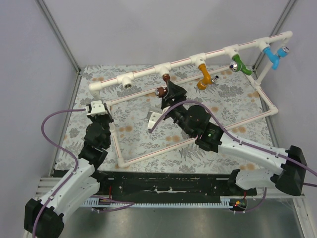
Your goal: Install the water faucets
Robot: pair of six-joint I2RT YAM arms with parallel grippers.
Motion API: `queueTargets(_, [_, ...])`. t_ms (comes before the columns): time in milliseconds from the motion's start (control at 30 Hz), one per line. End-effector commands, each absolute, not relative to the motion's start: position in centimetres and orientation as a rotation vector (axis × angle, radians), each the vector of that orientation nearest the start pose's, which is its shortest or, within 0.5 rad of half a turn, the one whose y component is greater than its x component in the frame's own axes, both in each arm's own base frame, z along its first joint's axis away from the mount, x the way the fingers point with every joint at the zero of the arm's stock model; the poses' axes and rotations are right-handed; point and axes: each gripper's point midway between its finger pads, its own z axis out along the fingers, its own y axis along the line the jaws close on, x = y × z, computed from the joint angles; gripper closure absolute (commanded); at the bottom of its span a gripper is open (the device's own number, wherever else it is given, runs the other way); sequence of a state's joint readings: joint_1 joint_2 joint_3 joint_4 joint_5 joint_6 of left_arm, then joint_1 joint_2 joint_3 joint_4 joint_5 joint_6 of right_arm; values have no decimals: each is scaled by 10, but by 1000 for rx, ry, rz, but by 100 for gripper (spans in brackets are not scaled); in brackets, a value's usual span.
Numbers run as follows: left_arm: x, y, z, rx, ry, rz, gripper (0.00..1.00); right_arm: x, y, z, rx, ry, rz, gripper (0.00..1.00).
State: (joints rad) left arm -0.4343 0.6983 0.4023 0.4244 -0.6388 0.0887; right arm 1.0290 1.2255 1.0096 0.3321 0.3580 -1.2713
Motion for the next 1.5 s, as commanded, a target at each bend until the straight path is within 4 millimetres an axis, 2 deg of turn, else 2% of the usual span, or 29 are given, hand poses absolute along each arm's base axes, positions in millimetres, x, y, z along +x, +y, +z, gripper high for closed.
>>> queueTargets(0, [306, -33, 252, -70, 1475, 169, 98, 315, 290, 423, -1074, 814, -606, 37])
queueTargets(100, [305, -33, 252, -71, 1474, 166, 98, 329, 290, 416, -1000, 862, -598, 48])
queueTargets(200, [305, -34, 253, -73, 1472, 162, 98, 333, 289, 414, -842, 945, -456, 63])
queueTargets(300, [305, -34, 253, -71, 1472, 161, 98, 333, 287, 415, -580, 1067, -191, 83])
queueTargets(367, [305, -34, 253, -72, 1471, 160, 98, 331, 280, 418, -286, 1170, 70, 92])
queueTargets(433, [305, -34, 253, -74, 1472, 163, 98, 332, 275, 415, 33, 1233, 356, 93])
queueTargets(500, [305, -34, 253, -75, 1471, 163, 98, 334, 264, 403, 369, 1255, 565, 100])
queueTargets(567, [305, -34, 253, -72, 1471, 163, 98, 335, 251, 384, 709, 1245, 725, 100])
queueTargets(633, [305, -34, 253, -73, 1472, 162, 98, 336, 249, 367, 970, 1229, 891, 97])
queueTargets(667, [305, -34, 253, -73, 1470, 162, 98, 338, 251, 360, 1068, 1216, 962, 93])
queueTargets(733, [305, -34, 253, -70, 1472, 162, 98, 341, 259, 351, 1245, 1182, 1125, 93])
queueTargets(800, [305, -34, 253, -72, 1471, 160, 98, 344, 269, 349, 1295, 1184, 1200, 89])
queueTargets(833, [305, -35, 253, -70, 1471, 160, 98, 344, 272, 350, 1291, 1187, 1216, 83])
queueTargets(1033, [305, -34, 252, -69, 1474, 166, 98, 331, 271, 366, 1100, 1189, 1262, 33])
queueTargets(1100, [306, -35, 251, -65, 1476, 165, 98, 323, 267, 371, 1024, 1178, 1280, 22])
queueTargets(1200, [306, -35, 251, -62, 1478, 166, 98, 308, 258, 374, 925, 1171, 1291, 14])
queueTargets(1267, [306, -35, 249, -61, 1483, 172, 98, 299, 253, 373, 833, 1189, 1266, 2])
queueTargets(1367, [307, -35, 249, -56, 1486, 176, 98, 284, 242, 375, 695, 1196, 1215, 2])
queueTargets(1467, [307, -35, 248, -54, 1488, 181, 98, 266, 234, 389, 469, 1220, 1107, 2])
